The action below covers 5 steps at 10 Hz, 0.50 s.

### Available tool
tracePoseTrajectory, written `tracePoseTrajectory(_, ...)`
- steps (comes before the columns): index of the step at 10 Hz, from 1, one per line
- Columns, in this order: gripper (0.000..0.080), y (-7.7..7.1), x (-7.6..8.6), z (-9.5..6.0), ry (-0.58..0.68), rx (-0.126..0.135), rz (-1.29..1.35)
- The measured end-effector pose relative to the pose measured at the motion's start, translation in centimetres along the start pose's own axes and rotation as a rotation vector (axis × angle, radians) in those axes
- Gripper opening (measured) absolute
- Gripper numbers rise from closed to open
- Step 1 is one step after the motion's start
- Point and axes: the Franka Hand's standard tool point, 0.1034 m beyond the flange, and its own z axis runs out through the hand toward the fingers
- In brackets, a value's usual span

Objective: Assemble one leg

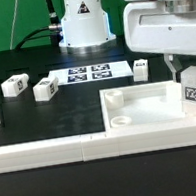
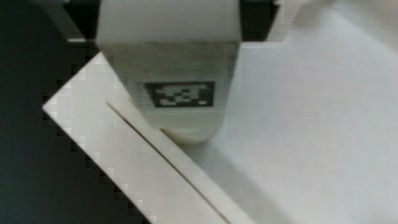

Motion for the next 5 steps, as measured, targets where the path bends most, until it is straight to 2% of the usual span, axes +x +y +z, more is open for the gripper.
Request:
tracePoseTrajectory(3, 0.0292, 0.06, -0.04, 0.0, -0.017, 0.004, 0.189)
tracePoseTrajectory(5, 0.0292, 0.07, -0.04, 0.01, -0.017, 0.003, 0.212)
